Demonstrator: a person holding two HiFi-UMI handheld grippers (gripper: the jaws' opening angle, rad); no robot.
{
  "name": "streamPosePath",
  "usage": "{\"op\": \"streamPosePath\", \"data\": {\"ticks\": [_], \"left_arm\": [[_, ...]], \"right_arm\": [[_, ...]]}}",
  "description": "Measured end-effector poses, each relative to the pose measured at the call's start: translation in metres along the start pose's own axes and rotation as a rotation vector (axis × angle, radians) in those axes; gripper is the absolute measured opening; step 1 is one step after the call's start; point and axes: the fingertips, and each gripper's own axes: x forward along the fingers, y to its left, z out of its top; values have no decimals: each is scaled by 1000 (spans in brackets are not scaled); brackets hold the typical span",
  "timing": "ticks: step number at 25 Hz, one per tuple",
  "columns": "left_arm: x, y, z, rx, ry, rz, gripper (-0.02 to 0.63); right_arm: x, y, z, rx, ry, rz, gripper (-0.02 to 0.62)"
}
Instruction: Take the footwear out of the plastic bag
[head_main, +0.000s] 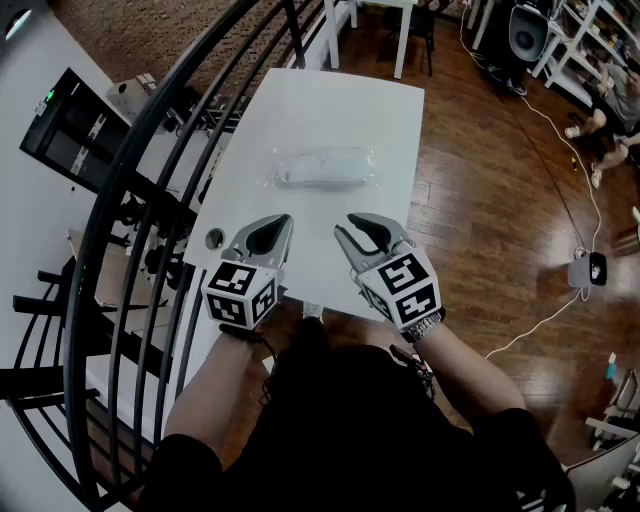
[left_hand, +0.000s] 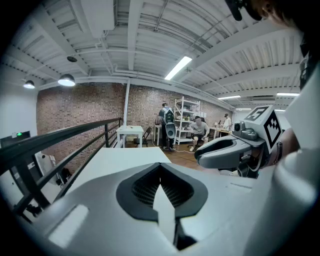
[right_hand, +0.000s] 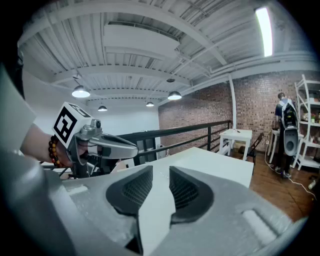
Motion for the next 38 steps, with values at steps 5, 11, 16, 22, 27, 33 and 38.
{"op": "streamPosePath", "data": {"ticks": [5,11,16,22,27,33,38], "left_arm": [[39,72,2,-28,43,-5,17],[84,151,-23,-71,135,-60,18],[112,173,-46,-119,225,-112,29],[140,192,-70,-150,278,-127,55],[145,200,-94,-186,330,-137,71],[148,210,-105,-203,360,-159,78],[148,217,-108,-226,369,-166,78]], "right_arm": [[78,-27,6,24,75,-18,107],[177,-39,0,64,190,-30,136],[217,-56,-25,115,304,-56,144],[255,-76,-51,67,392,-76,150],[273,-73,-79,-21,504,-70,152],[282,-72,-93,-54,580,-80,144],[276,-74,-83,-66,559,-101,34]]}}
